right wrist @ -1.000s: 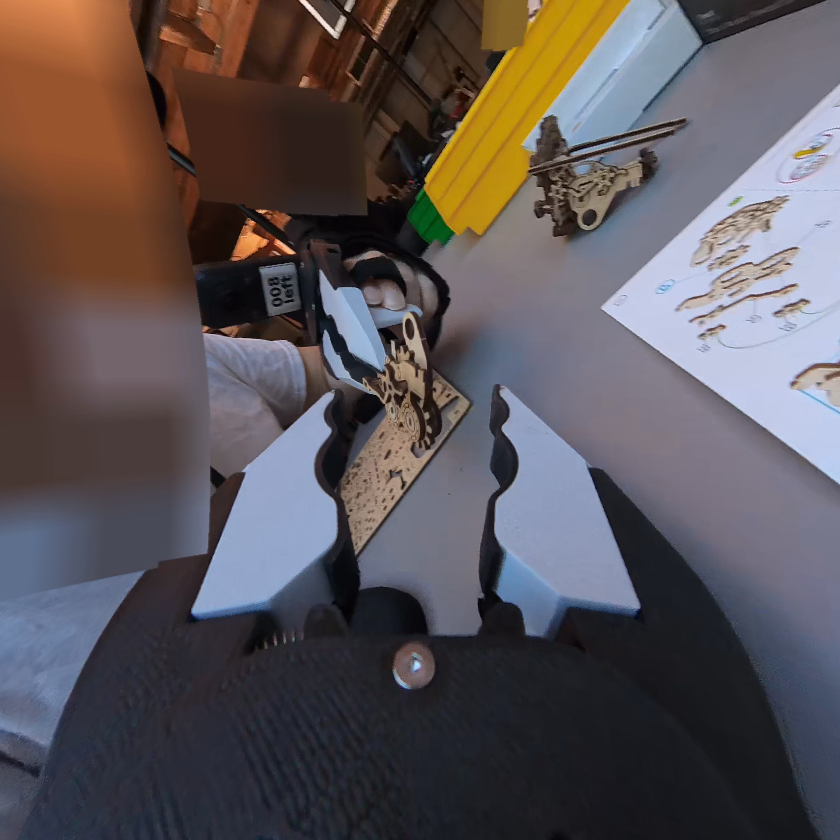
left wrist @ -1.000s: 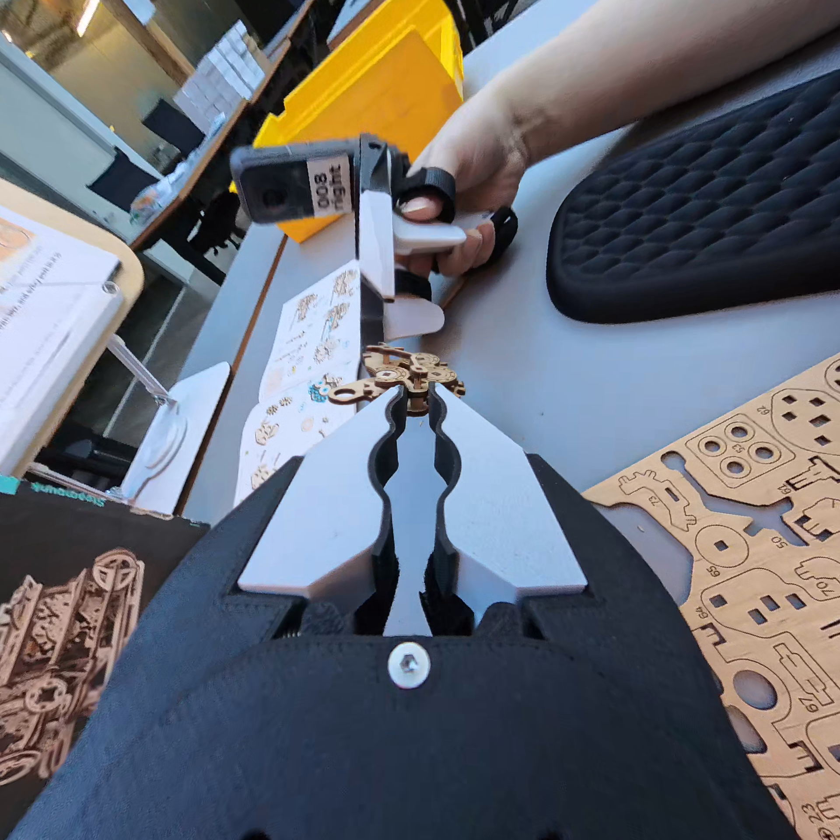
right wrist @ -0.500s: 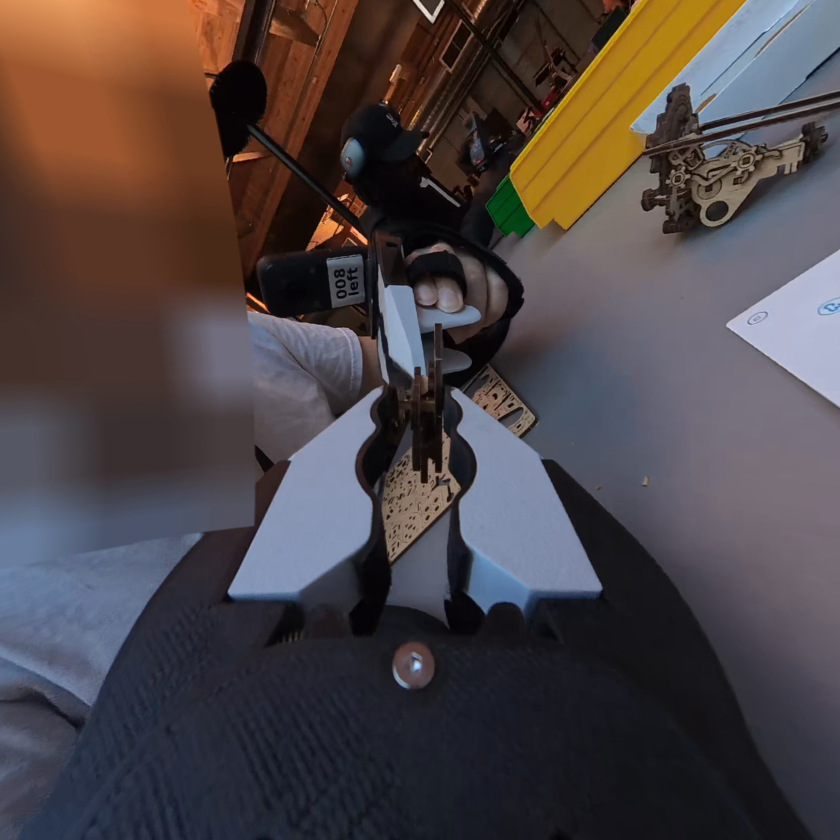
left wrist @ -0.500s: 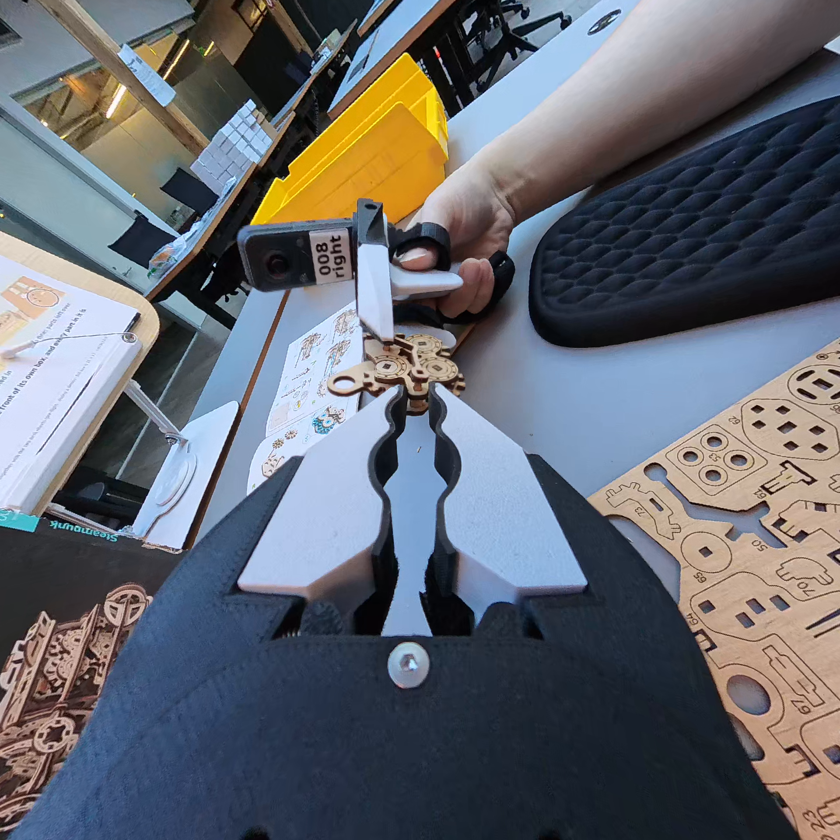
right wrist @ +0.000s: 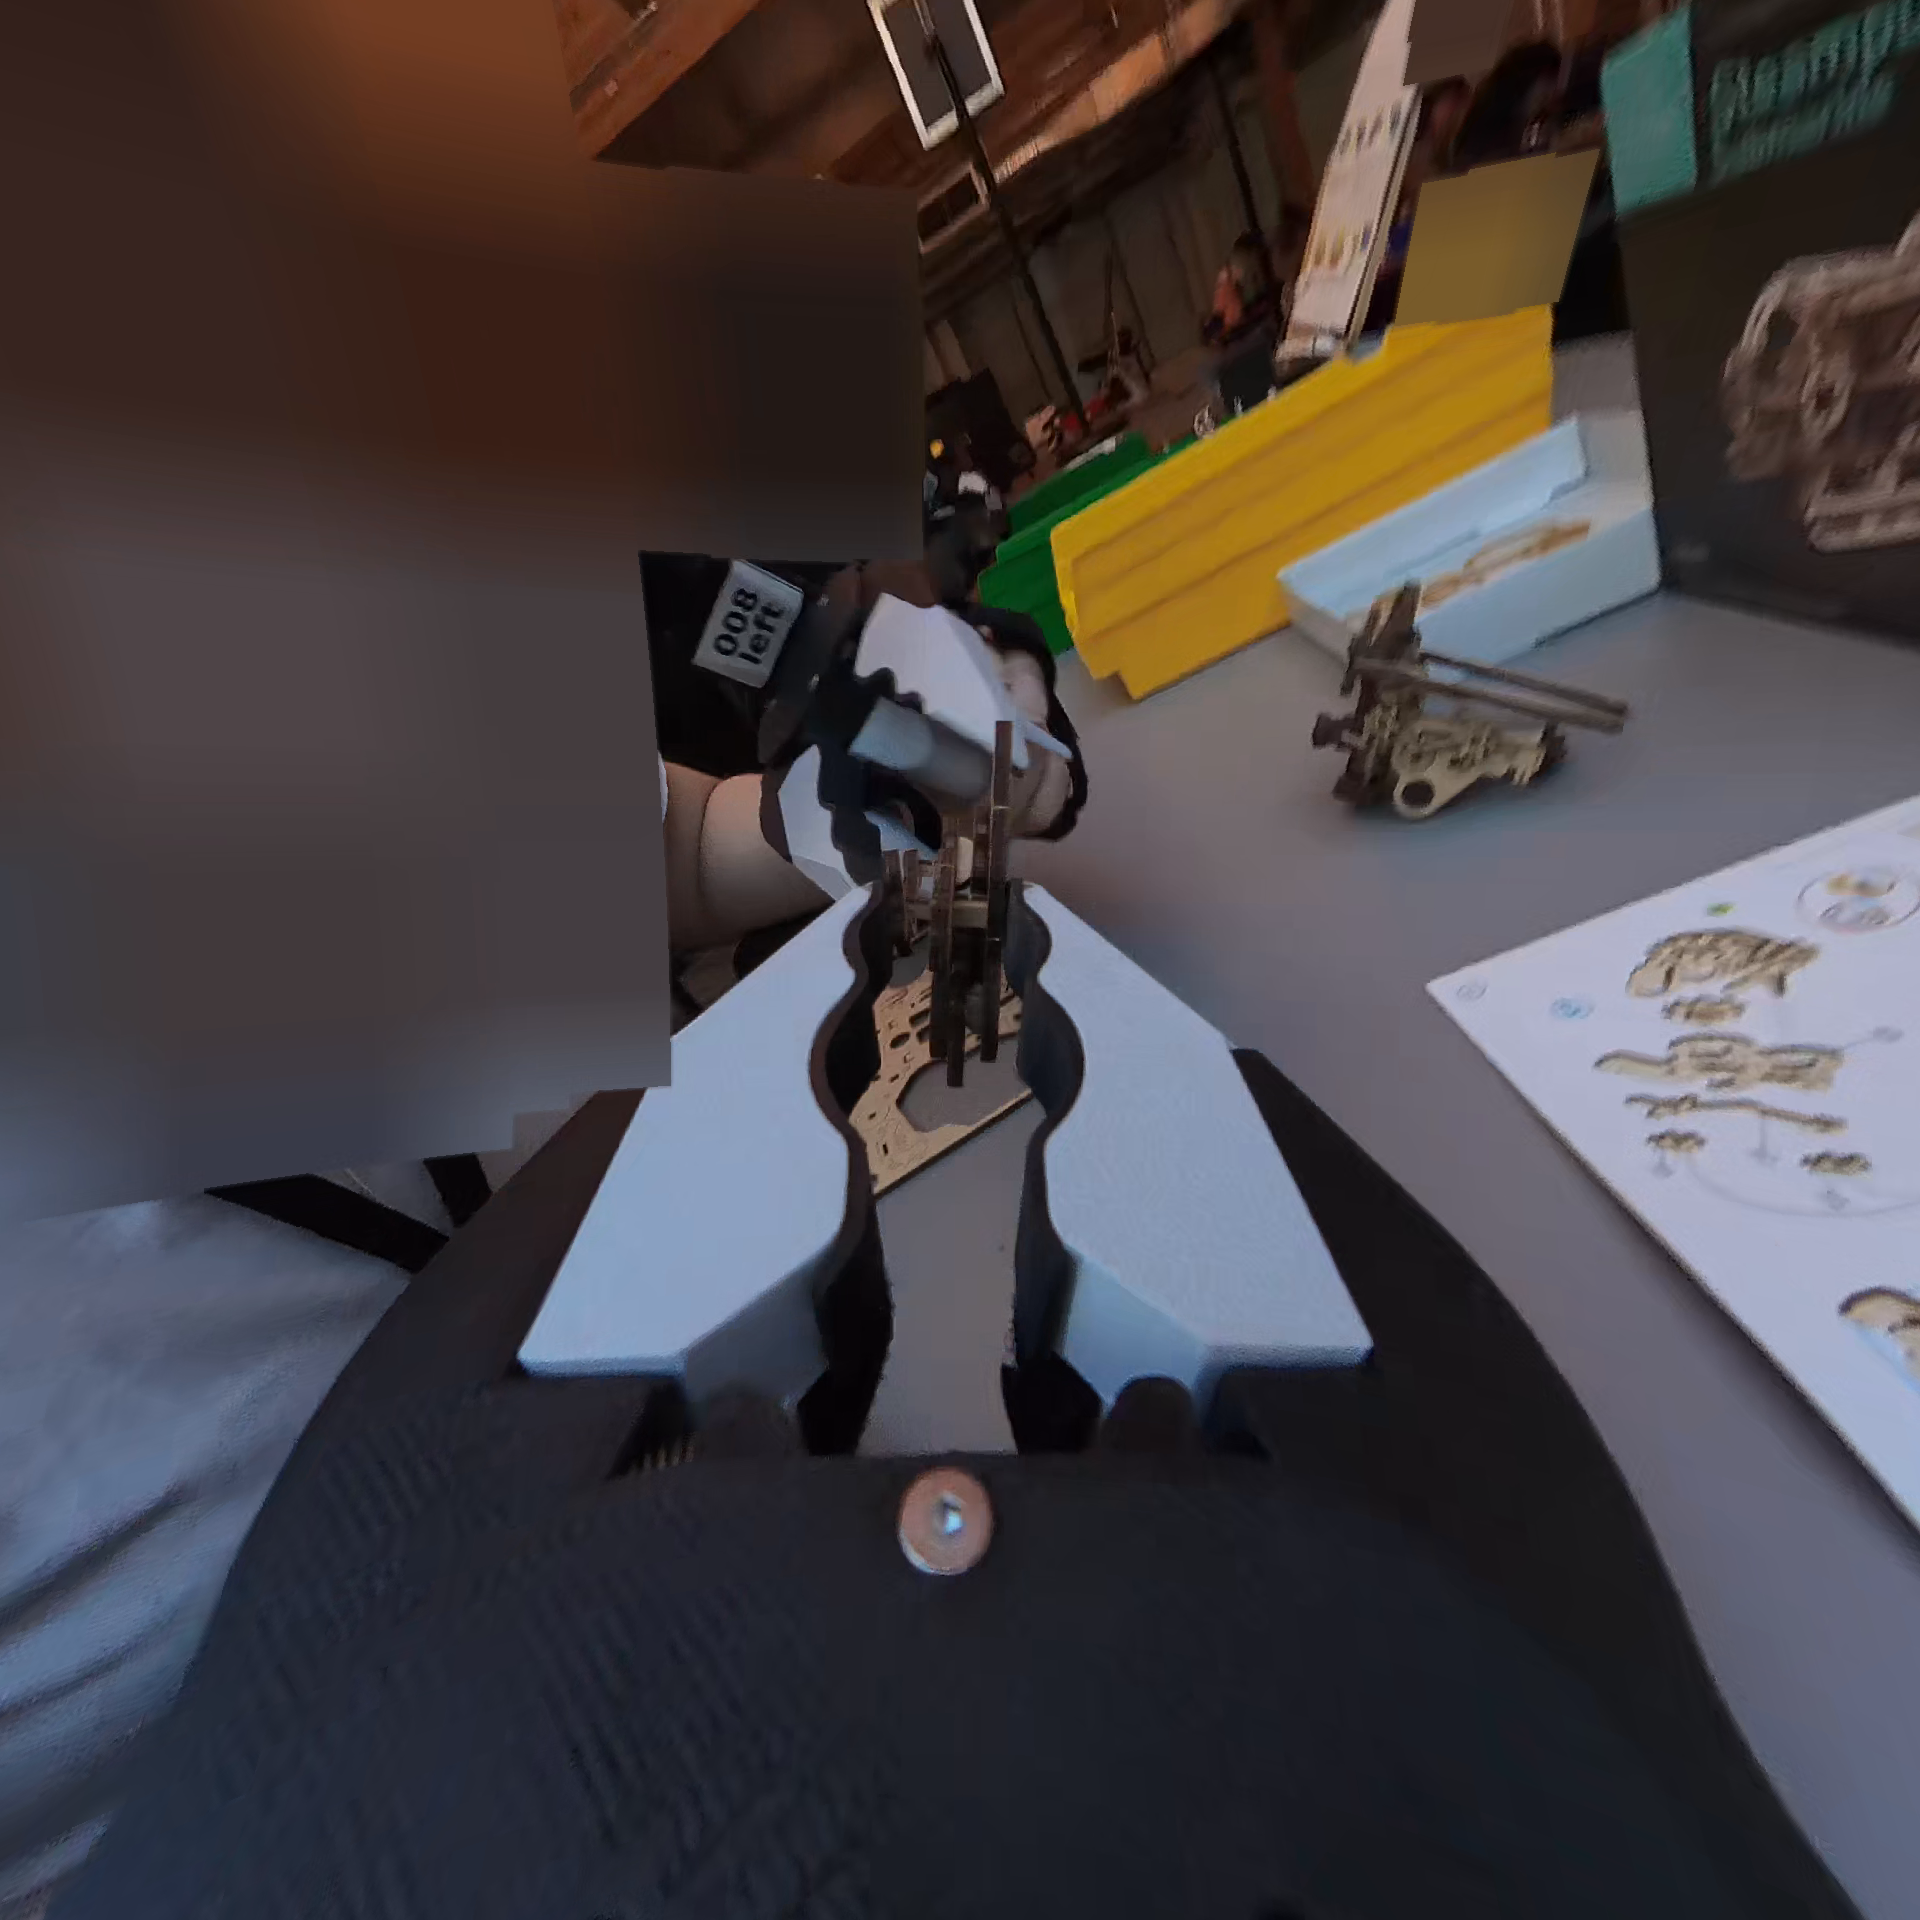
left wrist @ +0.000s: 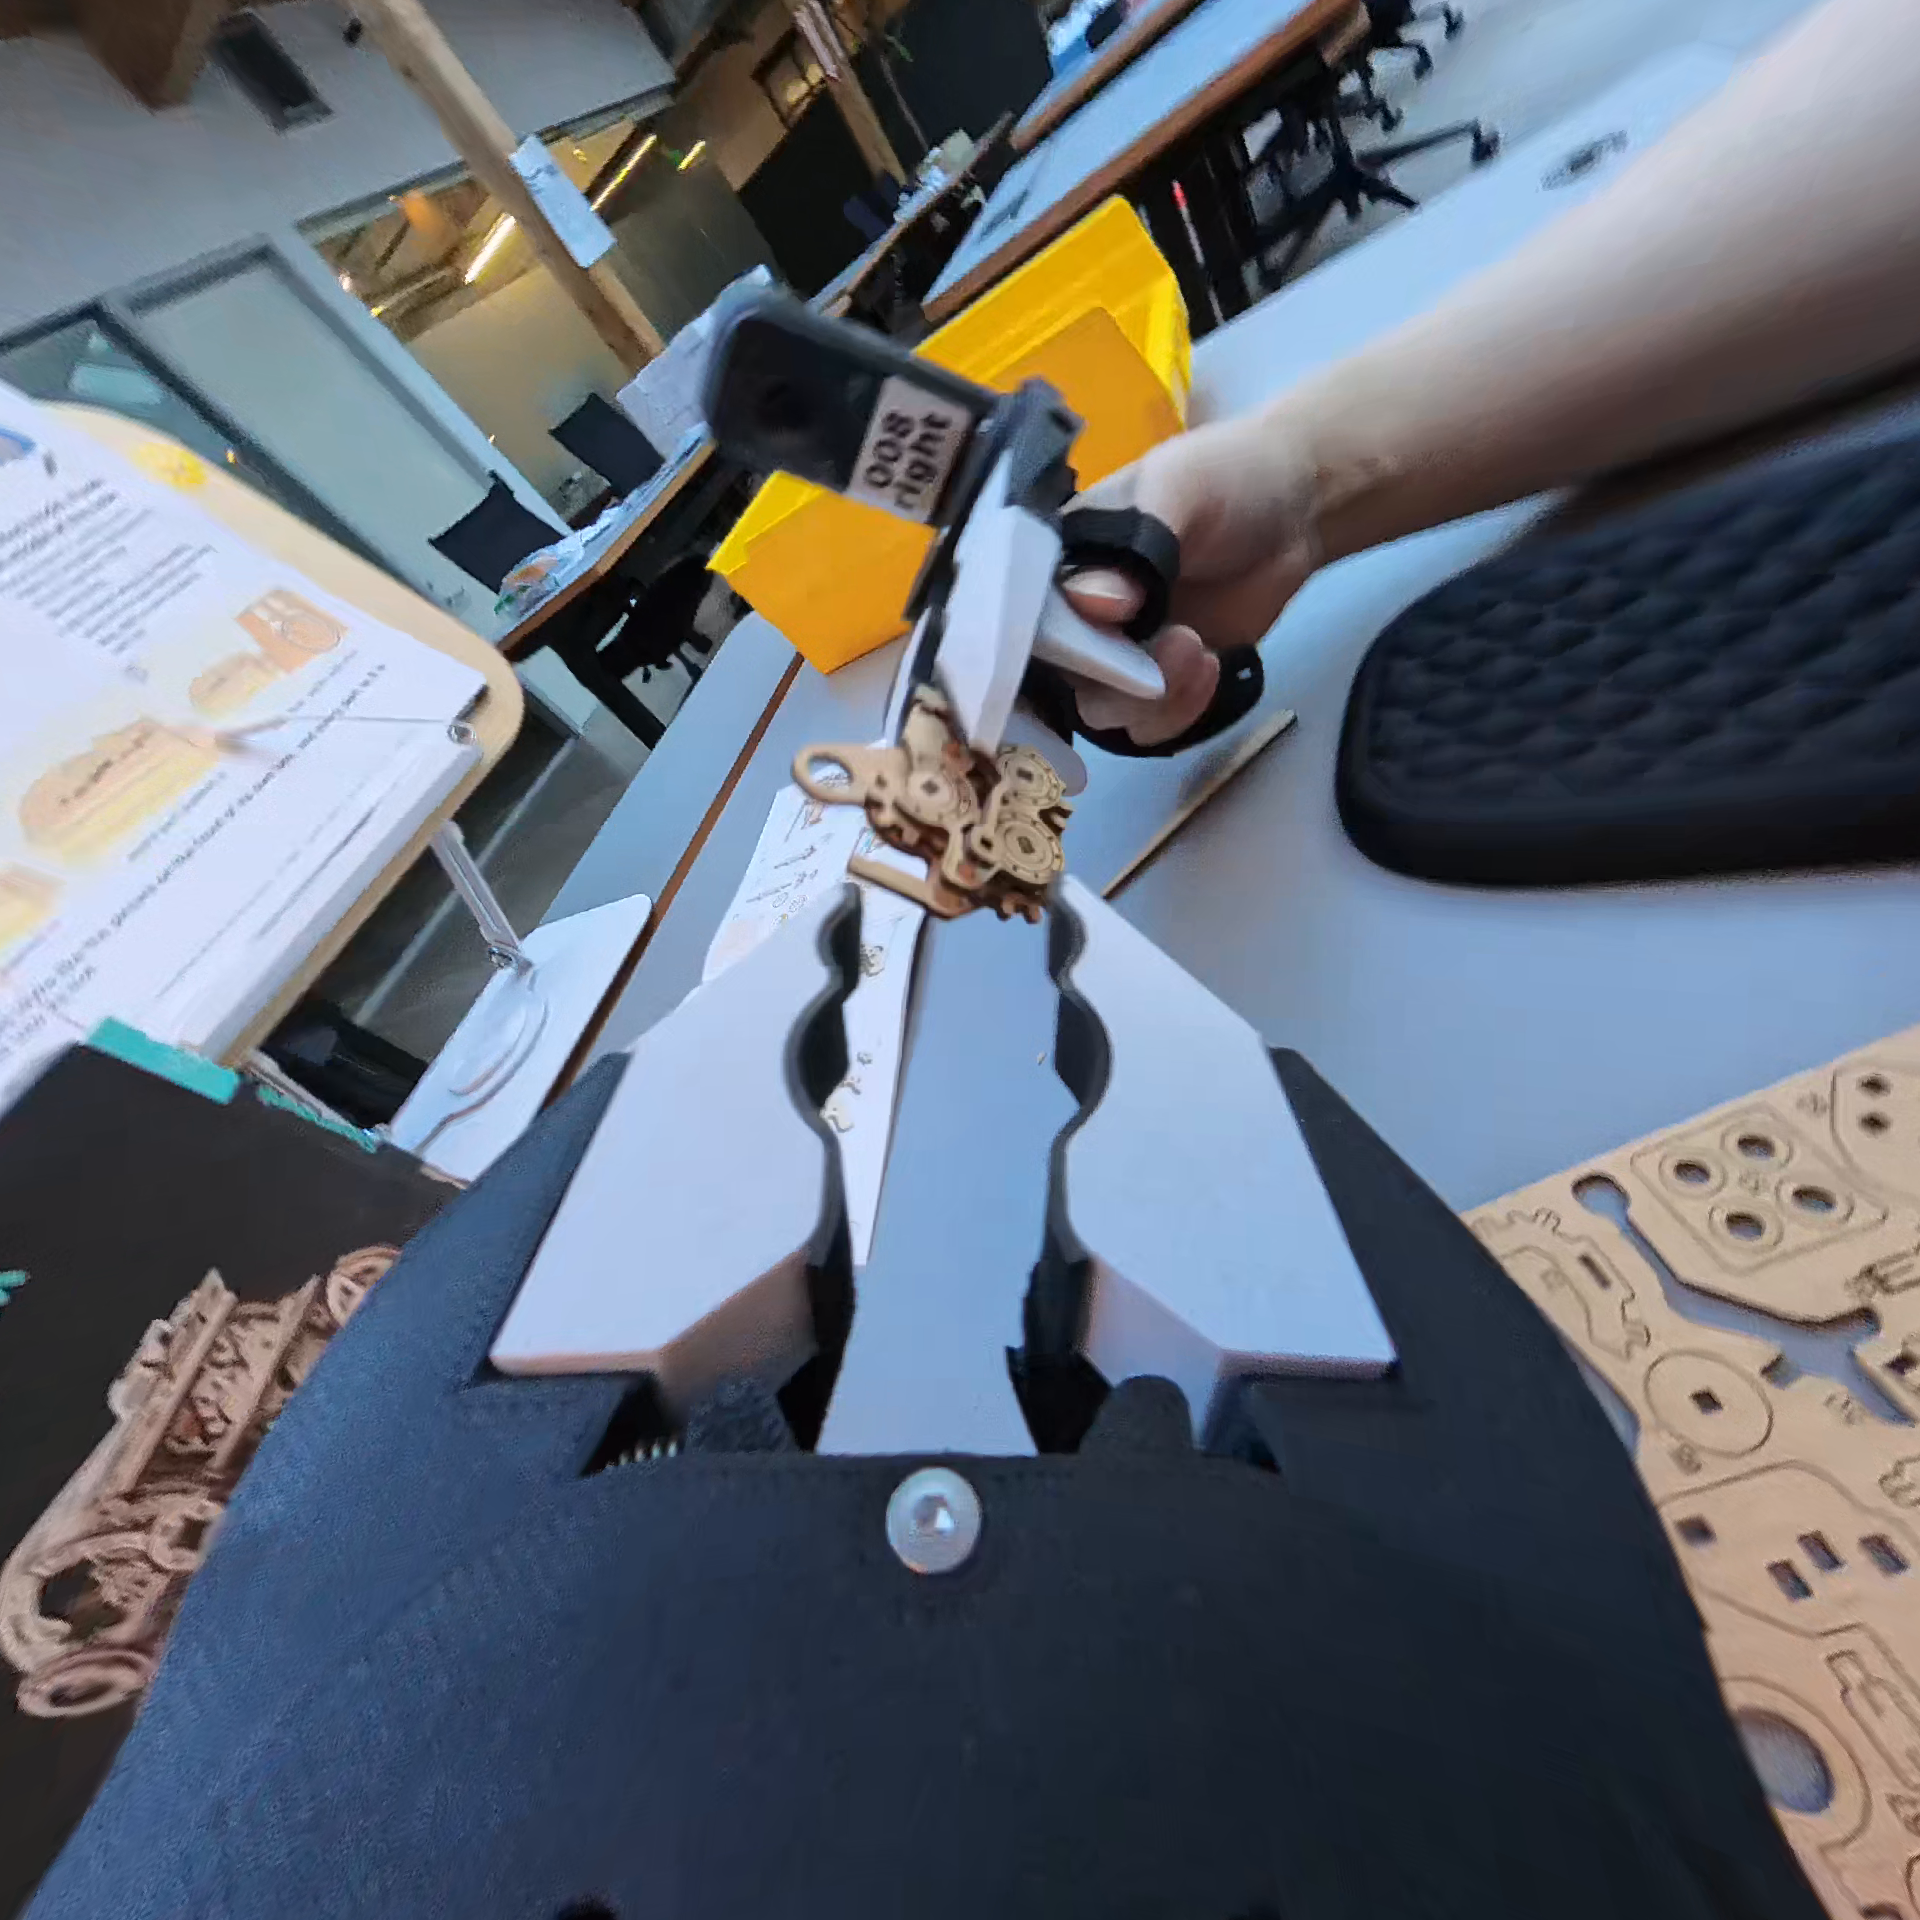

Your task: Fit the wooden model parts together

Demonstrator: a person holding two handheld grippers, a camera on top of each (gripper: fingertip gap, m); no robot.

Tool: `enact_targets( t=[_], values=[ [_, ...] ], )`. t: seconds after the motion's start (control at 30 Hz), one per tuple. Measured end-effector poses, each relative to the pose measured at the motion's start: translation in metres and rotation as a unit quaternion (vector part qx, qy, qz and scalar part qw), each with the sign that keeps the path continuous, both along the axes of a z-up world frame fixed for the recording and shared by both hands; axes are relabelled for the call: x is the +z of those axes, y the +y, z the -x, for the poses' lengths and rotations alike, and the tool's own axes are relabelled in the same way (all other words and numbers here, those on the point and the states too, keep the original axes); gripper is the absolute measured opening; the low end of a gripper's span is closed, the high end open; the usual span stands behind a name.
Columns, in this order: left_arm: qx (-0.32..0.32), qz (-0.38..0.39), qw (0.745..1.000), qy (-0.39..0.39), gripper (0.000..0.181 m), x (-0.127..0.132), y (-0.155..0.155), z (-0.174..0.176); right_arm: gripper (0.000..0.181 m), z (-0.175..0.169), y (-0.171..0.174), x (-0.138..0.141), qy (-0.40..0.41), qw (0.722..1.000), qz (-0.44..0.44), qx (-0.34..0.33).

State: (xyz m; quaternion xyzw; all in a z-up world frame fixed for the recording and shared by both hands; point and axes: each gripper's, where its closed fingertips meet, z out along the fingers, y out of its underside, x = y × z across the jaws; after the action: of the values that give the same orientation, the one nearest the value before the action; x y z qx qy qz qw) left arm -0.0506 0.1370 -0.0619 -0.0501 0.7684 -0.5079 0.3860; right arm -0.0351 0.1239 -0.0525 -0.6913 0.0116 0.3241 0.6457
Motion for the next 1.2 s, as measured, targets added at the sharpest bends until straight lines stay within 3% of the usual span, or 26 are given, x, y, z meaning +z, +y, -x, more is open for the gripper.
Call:
enact_targets(
  t=[0.03, 0.13, 0.23, 0.3, 0.53, 0.63, 1.2],
  values=[
    [0.004, 0.028, 0.999, 0.026, 0.048, 0.004, 0.002, -0.003, 0.019, 0.0, -0.004, 0.01, -0.024, 0.999, -0.035, -0.011],
    [-0.027, 0.125, 0.983, 0.13, 0.065, 0.009, 0.002, -0.005, 0.019, 0.0, -0.008, 0.017, -0.106, 0.991, -0.066, -0.04],
    [-0.063, 0.208, 0.953, 0.213, 0.057, 0.014, -0.002, -0.003, 0.02, 0.011, -0.008, 0.015, -0.187, 0.978, -0.087, -0.041],
    [-0.082, 0.222, 0.944, 0.23, 0.049, 0.016, -0.005, 0.0, 0.02, 0.016, -0.006, 0.013, -0.219, 0.971, -0.09, -0.043],
    [-0.085, 0.174, 0.963, 0.188, 0.034, 0.011, -0.013, 0.007, 0.02, 0.027, -0.002, 0.014, -0.254, 0.959, -0.116, -0.037],
    [-0.095, 0.153, 0.968, 0.172, 0.02, 0.009, -0.015, 0.012, 0.02, 0.029, -0.001, 0.011, -0.268, 0.956, -0.116, -0.039],
    [-0.072, 0.081, 0.986, 0.129, 0.02, 0.005, -0.022, 0.019, 0.02, 0.038, -0.006, 0.009, -0.338, 0.933, -0.117, -0.035]
  ],
)
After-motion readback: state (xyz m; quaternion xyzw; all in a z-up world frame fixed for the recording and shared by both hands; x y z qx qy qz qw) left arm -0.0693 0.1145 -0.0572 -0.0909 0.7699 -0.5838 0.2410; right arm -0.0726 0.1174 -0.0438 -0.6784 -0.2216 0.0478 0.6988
